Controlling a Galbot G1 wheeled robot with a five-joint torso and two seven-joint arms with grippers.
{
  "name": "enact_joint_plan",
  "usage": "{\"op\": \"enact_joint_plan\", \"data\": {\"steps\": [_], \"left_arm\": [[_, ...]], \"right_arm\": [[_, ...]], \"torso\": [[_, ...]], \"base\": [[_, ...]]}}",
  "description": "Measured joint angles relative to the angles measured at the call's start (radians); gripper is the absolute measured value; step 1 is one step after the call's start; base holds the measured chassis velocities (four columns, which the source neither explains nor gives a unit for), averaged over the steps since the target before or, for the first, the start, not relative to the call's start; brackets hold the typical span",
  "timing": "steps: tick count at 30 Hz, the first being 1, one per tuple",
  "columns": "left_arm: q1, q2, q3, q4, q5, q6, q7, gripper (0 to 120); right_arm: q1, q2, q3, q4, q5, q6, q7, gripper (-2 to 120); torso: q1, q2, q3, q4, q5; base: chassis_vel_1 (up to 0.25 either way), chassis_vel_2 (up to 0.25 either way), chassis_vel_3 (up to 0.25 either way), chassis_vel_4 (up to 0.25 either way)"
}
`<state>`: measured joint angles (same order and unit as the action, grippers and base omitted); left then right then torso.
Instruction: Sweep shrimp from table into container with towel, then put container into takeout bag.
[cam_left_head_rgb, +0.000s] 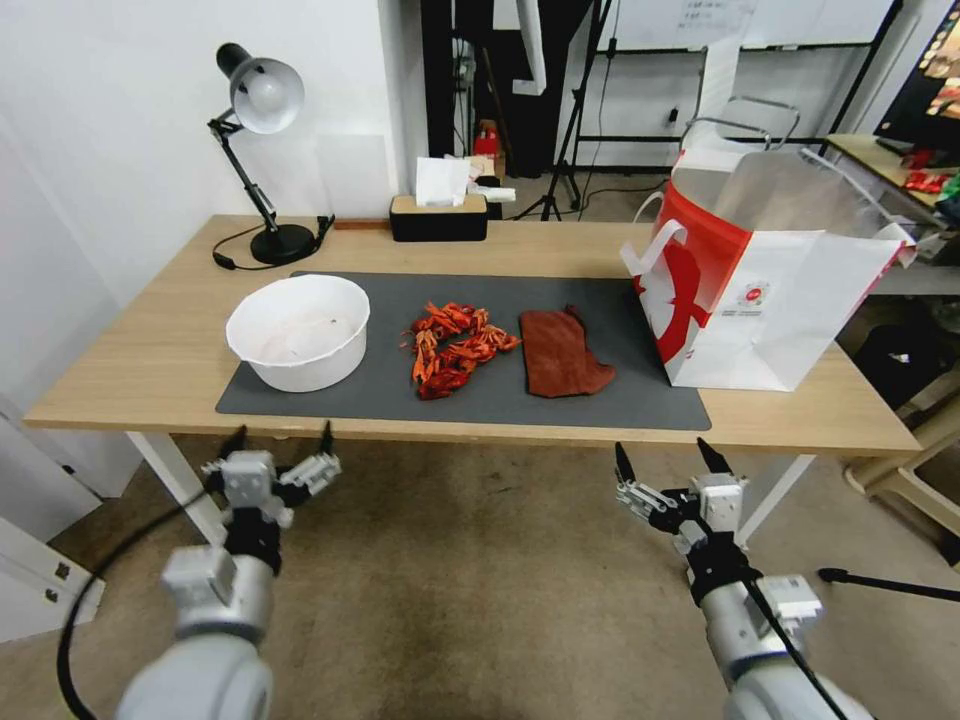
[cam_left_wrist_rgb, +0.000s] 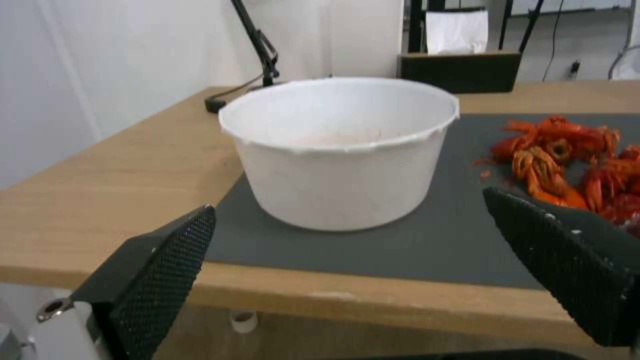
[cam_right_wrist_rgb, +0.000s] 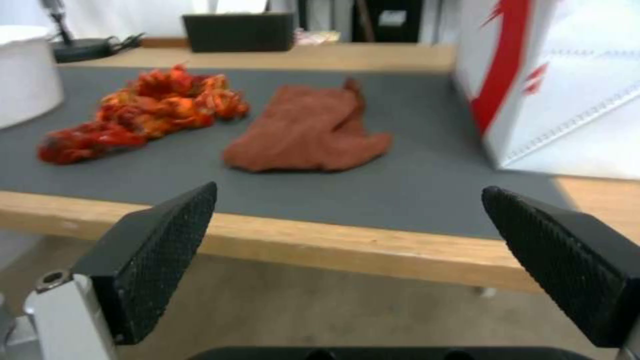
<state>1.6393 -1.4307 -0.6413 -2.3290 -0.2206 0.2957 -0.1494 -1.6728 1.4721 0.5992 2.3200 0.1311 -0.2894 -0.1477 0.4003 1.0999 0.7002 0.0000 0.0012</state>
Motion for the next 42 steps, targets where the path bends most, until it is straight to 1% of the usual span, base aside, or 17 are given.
{"op": "enact_joint_plan", "data": {"steps": [1, 2, 5, 20, 27, 30, 31, 32, 33, 34, 35, 37, 38, 39, 40, 41, 42], "left_arm": [[0.0, 0.0, 0.0, 0.0, 0.0, 0.0, 0.0, 100], [0.005, 0.0, 0.001, -0.001, 0.0, 0.002, 0.002, 100], [0.018, 0.0, 0.003, -0.001, 0.007, -0.001, 0.011, 100], [0.033, 0.003, 0.005, 0.013, 0.024, -0.027, 0.027, 100], [0.041, 0.002, 0.004, 0.033, 0.029, -0.07, 0.029, 100], [0.024, 0.018, -0.01, 0.035, 0.02, -0.084, 0.027, 100], [0.005, 0.04, -0.022, 0.04, 0.007, -0.097, 0.027, 100], [-0.026, 0.082, -0.038, 0.054, -0.022, -0.121, 0.028, 100], [-0.026, 0.082, -0.038, 0.054, -0.022, -0.121, 0.028, 100], [-0.078, 0.15, -0.059, 0.078, -0.07, -0.14, 0.031, 100], [-0.078, 0.15, -0.059, 0.078, -0.07, -0.14, 0.031, 100], [-0.145, 0.245, -0.075, 0.122, -0.134, -0.149, 0.032, 100], [-0.145, 0.245, -0.075, 0.122, -0.134, -0.149, 0.032, 100], [-0.215, 0.334, -0.076, 0.165, -0.185, -0.152, 0.035, 100], [-0.247, 0.37, -0.072, 0.184, -0.207, -0.155, 0.039, 100], [-0.302, 0.437, -0.056, 0.215, -0.246, -0.157, 0.05, 100], [-0.302, 0.437, -0.056, 0.215, -0.246, -0.157, 0.05, 100]], "right_arm": [[0.0, 0.0, 0.0, 0.0, 0.0, 0.0, 0.0, 100], [0.018, -0.017, 0.027, 0.016, 0.028, -0.008, 0.0, 100], [0.036, -0.033, 0.054, 0.02, 0.068, -0.018, 0.01, 100], [0.038, -0.033, 0.06, -0.006, 0.071, -0.01, 0.027, 100], [0.031, -0.047, 0.049, -0.012, 0.07, 0.008, 0.03, 100], [0.03, -0.045, 0.044, -0.015, 0.07, 0.011, 0.028, 100], [0.029, -0.044, 0.04, -0.017, 0.07, 0.014, 0.027, 100], [0.028, -0.044, 0.036, -0.018, 0.07, 0.015, 0.026, 100], [0.028, -0.044, 0.036, -0.018, 0.07, 0.015, 0.026, 100], [0.027, -0.046, 0.032, -0.019, 0.07, 0.016, 0.025, 100], [0.027, -0.046, 0.032, -0.019, 0.07, 0.016, 0.025, 100], [0.029, -0.049, 0.029, -0.02, 0.07, 0.016, 0.025, 100], [0.029, -0.049, 0.029, -0.02, 0.07, 0.016, 0.025, 100], [0.031, -0.049, 0.024, -0.02, 0.07, 0.016, 0.025, 100], [0.031, -0.048, 0.021, -0.02, 0.07, 0.015, 0.026, 100], [0.031, -0.048, 0.017, -0.02, 0.07, 0.015, 0.027, 100], [0.031, -0.048, 0.017, -0.02, 0.07, 0.015, 0.027, 100]], "torso": [[0.0, 0.0, 0.0, 0.0, 0.0], [0.0, 0.0, 0.0, 0.0006, -0.0025], [0.0, 0.0, 0.0, 0.0001, -0.0005], [0.0, 0.0, 0.0, 0.0, -0.0012], [0.0, 0.0, 0.0, 0.0, -0.0013], [0.0, 0.0, 0.0, 0.0002, -0.0013], [0.0, 0.0, 0.0, 0.0001, -0.0012], [0.0, 0.0, 0.0, 0.0001, -0.0015], [0.0, 0.0, 0.0, 0.0001, -0.0015], [0.0, 0.0, 0.0, 0.0, -0.0013], [0.0, 0.0, 0.0, 0.0, -0.0013], [0.0, 0.0, 0.0, -0.0002, -0.0016], [0.0, 0.0, 0.0, -0.0002, -0.0016], [0.0, 0.0, 0.0, -0.0001, -0.0016], [0.0, 0.0, 0.0, -0.0001, -0.0015], [0.0, 0.0, 0.0, -0.0001, -0.0016], [0.0, 0.0, 0.0, -0.0001, -0.0016]], "base": [[0.0, 0.0, 0.0, 0.0], [0.0, 0.0, 0.0, 0.0], [0.0, 0.0, 0.0, 0.0], [0.0, 0.0, 0.0, 0.0], [0.0, 0.0, 0.0, 0.0], [0.0, 0.0, 0.0, 0.0], [0.0, 0.0, 0.0, 0.0], [0.0, 0.0, 0.0, 0.0], [0.0, 0.0, 0.0, 0.0], [0.0, 0.0, 0.0, 0.0], [0.0, 0.0, 0.0, 0.0], [0.0, 0.0, 0.0, 0.0], [0.0, 0.0, 0.0, 0.0], [0.0, 0.0, 0.0, 0.0], [0.0, 0.0, 0.0, 0.0], [0.0, 0.0, 0.0, 0.0], [0.0, 0.0, 0.0, 0.0]]}}
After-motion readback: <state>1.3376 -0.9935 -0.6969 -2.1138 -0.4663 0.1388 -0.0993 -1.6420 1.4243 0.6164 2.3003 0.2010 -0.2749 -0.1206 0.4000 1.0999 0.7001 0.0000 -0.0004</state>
